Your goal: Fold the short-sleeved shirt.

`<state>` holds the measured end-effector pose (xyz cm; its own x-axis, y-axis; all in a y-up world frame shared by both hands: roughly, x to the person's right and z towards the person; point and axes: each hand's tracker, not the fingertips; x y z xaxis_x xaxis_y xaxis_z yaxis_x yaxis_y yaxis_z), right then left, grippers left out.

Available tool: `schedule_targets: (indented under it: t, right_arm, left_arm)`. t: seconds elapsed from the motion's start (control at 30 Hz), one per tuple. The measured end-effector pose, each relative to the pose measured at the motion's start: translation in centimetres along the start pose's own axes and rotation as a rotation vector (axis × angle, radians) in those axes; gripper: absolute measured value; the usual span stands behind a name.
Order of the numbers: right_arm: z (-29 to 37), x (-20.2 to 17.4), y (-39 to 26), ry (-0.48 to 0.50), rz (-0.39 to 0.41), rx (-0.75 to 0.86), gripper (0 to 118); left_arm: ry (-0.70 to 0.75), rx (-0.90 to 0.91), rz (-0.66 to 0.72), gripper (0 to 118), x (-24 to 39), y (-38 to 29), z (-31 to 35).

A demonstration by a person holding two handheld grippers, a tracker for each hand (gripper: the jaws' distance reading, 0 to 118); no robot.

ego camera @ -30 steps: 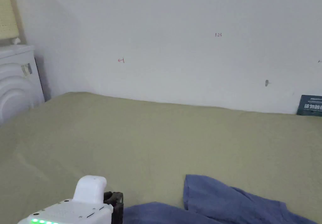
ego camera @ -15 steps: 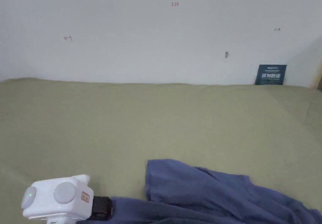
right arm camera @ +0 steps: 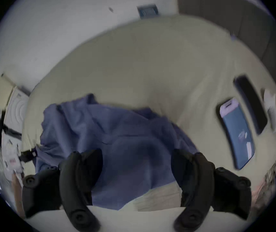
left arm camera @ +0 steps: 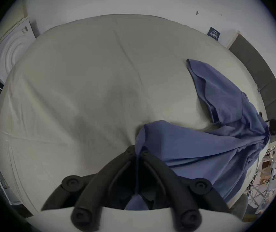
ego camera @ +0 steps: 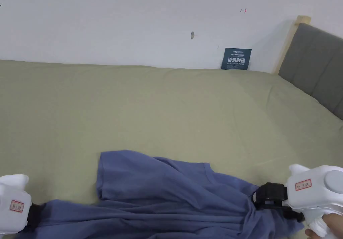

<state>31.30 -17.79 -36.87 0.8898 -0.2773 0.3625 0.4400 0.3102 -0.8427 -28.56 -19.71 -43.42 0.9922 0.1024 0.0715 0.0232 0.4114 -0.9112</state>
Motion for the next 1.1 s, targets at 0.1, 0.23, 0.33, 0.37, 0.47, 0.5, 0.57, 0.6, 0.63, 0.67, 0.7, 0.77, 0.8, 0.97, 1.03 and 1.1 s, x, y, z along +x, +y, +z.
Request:
schedule_targets:
  t: [0.1, 0.23, 0.33, 0.37, 0.47, 0.5, 0.57, 0.6, 0.63, 0.67, 0.7, 0.77, 0.8, 0.97, 1.03, 1.1]
  right_arm:
    - [-1.8, 1.3, -0.7, 0.034, -0.064, -0.018, 82]
    - [-0.9, 0.1, -2.0, -0.035, 0.005, 0.059, 21]
    - [0.9, -0.9, -3.0, 0.021, 0.022, 0.125, 0]
    - [1.7, -1.4, -3.3, 0.021, 0.067, 0.157, 0]
    - [4.9, -3.3, -3.3, 0.002, 0.168, 0.249, 0]
    - [6.0, -3.9, -3.3, 0.019, 0.184, 0.279, 0]
    - [8.5, -5.6, -3.2, 0.044, 0.21, 0.346, 0]
    - [9.7, -6.3, -3.1, 0.074, 0.219, 0.388, 0]
    - [10.9, -7.0, -2.9, 0.101, 0.22, 0.422, 0]
    - [11.8, -7.7, -2.6, 0.116, 0.221, 0.452, 0]
    - [13.1, -8.7, -2.1, 0.138, 0.239, 0.475, 0]
    - [14.9, -10.5, -1.3, 0.158, 0.28, 0.537, 0]
    - [15.7, -11.2, -1.0, 0.163, 0.297, 0.561, 0]
    - [18.6, -14.0, 2.3, 0.209, 0.3, 0.655, 0]
    - [19.5, -14.7, 3.4, 0.218, 0.302, 0.695, 0]
    - [20.2, -14.9, 4.5, 0.23, 0.293, 0.725, 0]
  left_arm:
    - [-0.007, 0.008, 0.003, 2, -0.1, -0.2, 0.0]
    - [-0.016, 0.036, 0.012, 2, -0.2, -0.7, 0.1]
    - [-0.049, 0.06, 0.034, 2, -0.5, -0.8, 1.2]
    - [-0.07, 0.073, 0.036, 2, -0.8, -0.5, 1.7]
    - [-0.162, 0.172, 0.049, 2, -1.0, 0.0, 4.6]
    - [-0.173, 0.202, 0.048, 2, -1.0, 0.5, 5.8]
    - [-0.191, 0.289, 0.036, 2, -0.9, 1.4, 8.4]
    - [-0.204, 0.335, 0.018, 2, -0.7, 2.0, 9.9]
    - [-0.221, 0.371, 0.004, 2, -0.8, 2.8, 11.2]
    - [-0.224, 0.402, -0.002, 2, -0.8, 3.4, 12.5]
    - [-0.215, 0.436, -0.012, 2, -0.7, 4.1, 14.0]
    - [-0.214, 0.512, -0.026, 2, -1.0, 5.6, 16.7]
    - [-0.218, 0.545, -0.032, 2, -1.2, 6.3, 17.9]
    - [-0.162, 0.683, -0.014, 2, -2.4, 8.8, 23.6]
    - [-0.173, 0.729, -0.011, 2, -3.4, 9.6, 25.4]
    - [-0.175, 0.744, -0.004, 2, -4.3, 10.2, 26.8]
